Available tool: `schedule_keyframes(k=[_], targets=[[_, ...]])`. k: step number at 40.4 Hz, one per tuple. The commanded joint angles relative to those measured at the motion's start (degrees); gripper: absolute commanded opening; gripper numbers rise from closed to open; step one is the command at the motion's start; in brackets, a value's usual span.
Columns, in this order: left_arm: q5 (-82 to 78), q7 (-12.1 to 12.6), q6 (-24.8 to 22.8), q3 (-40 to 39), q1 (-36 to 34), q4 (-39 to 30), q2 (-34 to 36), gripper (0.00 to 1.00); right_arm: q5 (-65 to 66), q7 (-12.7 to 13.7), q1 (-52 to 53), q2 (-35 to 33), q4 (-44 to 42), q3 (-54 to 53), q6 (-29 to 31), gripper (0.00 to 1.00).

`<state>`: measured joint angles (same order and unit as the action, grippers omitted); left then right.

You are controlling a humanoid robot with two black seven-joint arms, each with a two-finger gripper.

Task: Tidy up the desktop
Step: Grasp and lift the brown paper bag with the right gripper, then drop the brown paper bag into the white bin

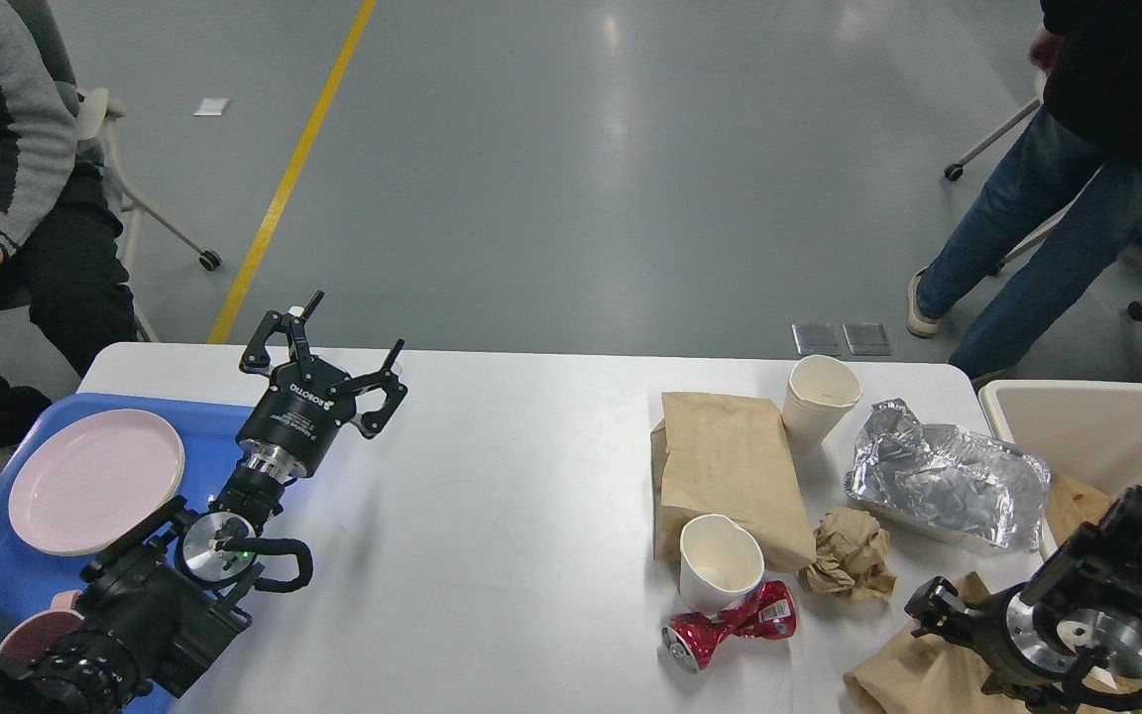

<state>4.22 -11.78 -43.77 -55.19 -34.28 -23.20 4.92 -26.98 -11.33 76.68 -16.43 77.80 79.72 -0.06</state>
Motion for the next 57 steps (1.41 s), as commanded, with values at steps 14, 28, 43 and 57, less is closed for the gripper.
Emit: schedule_keyframes(k=[14,28,43,57], targets=[[0.00,0.00,0.01,-0.01,0.00,0.00,0.00,0.97,0.53,-0.10,-0.48,-1.23,0.34,0.08,-0.73,0.00],[0.00,0.00,0.01,-0.01,0.00,-0.09,0.00,0.97,11.14,-0.54,8.12,-13.18,6.66,3.77,0.94,0.00],[0.00,0.00,0.01,-0.01,0.00,-0.09,0.00,0.97,27.33,-0.80,43.98,-20.14,5.79,10.02,30.28,0.00],[0.00,0.00,0.01,0.08,0.00,-0.09,0.00,0.97,27.07,-0.80,58.49,-0.10,5.96,-3.05,37.93,0.00]])
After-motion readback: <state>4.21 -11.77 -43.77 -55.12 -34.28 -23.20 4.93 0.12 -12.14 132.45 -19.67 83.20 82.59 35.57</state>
